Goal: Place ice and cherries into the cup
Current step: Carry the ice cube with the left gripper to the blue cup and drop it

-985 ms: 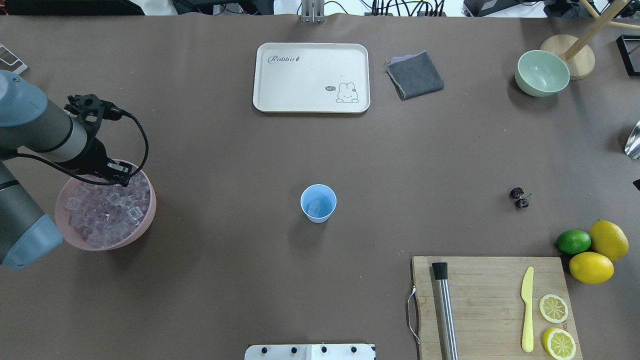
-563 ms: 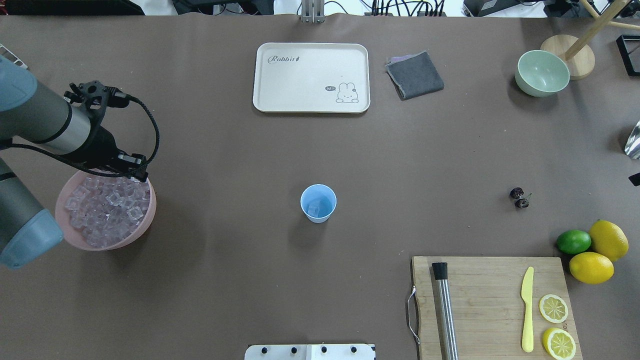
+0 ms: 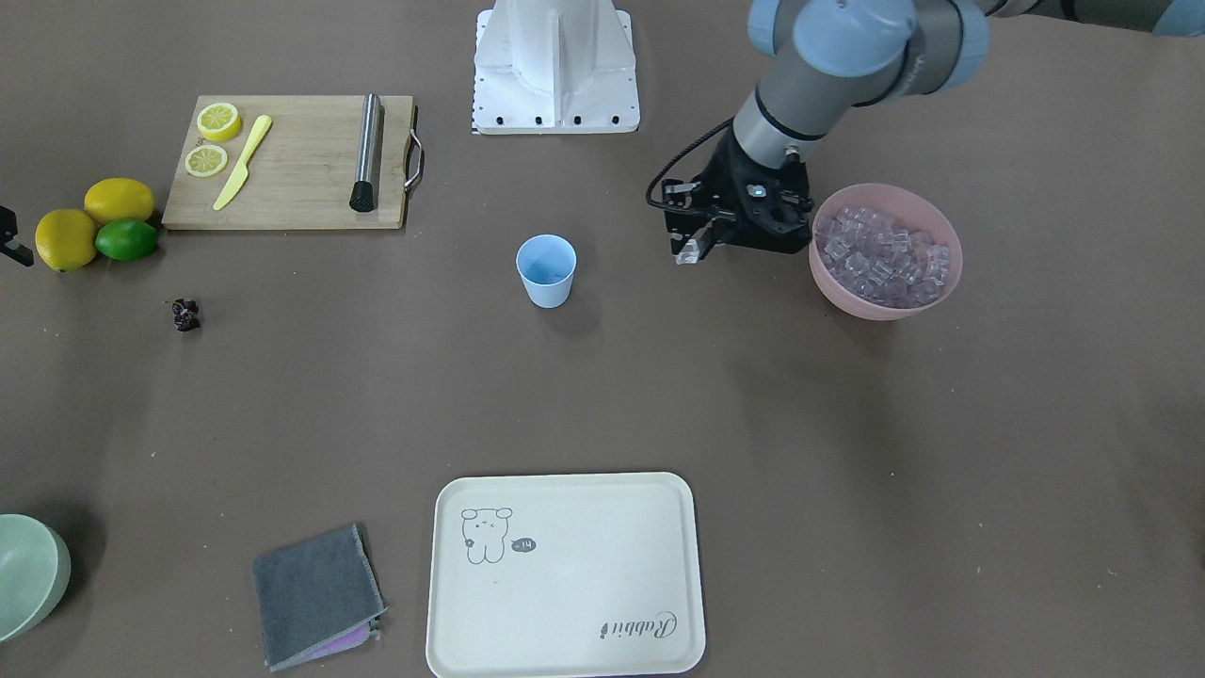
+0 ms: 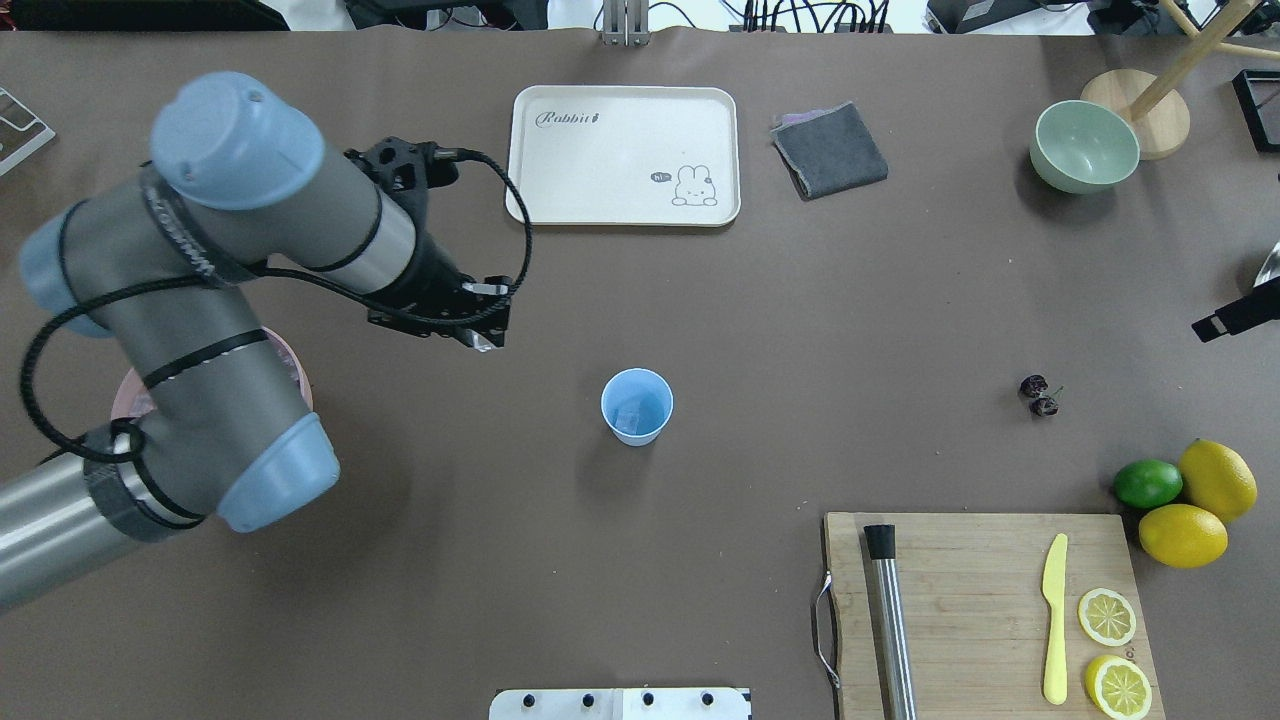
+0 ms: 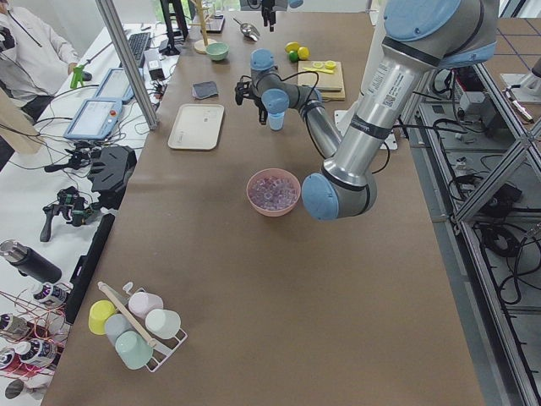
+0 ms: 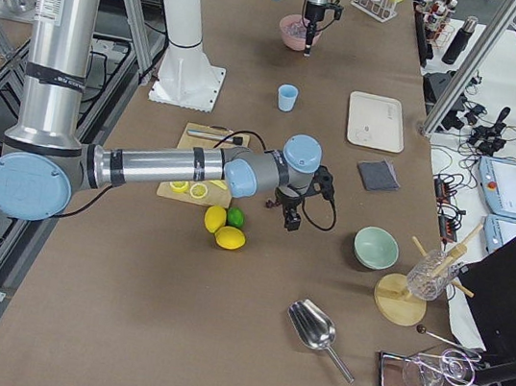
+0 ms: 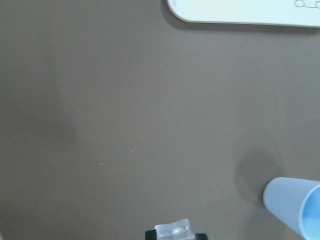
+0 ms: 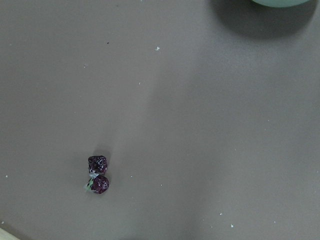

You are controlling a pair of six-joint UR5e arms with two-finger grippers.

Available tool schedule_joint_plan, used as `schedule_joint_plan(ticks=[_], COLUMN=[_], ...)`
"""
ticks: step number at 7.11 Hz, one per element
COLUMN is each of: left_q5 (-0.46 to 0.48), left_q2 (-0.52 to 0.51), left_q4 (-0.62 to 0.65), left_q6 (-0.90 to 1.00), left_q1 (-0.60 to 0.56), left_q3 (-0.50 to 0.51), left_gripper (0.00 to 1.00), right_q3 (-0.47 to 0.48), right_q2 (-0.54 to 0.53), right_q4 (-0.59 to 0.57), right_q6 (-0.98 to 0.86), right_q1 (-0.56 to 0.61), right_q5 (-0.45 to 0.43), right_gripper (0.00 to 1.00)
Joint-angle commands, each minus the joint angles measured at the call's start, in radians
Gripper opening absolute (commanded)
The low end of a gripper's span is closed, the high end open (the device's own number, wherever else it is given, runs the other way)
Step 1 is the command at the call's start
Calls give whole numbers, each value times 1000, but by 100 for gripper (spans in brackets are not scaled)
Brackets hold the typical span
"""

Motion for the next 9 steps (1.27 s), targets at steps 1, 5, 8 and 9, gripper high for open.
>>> schedule_joint_plan(ticks=[1, 5, 8, 9], left_q5=[112, 215, 208, 163], left_q2=[-110, -138, -120, -51], left_q4=[-79, -162, -156, -150], left_q6=[-127, -183, -174, -152], left_q1=[107, 188, 141, 110], left_q3=[112, 169, 140, 81], left_gripper=[0, 61, 96, 96], right_q3=[2, 8, 9, 9], right_q2=[4, 0, -5, -5], right_q4=[1, 1, 1, 1], right_q6=[8, 8, 8, 8], right_q1=[-12, -13, -13, -18], right_q5=[-2, -2, -2, -2], right_gripper=[100, 100, 100, 100])
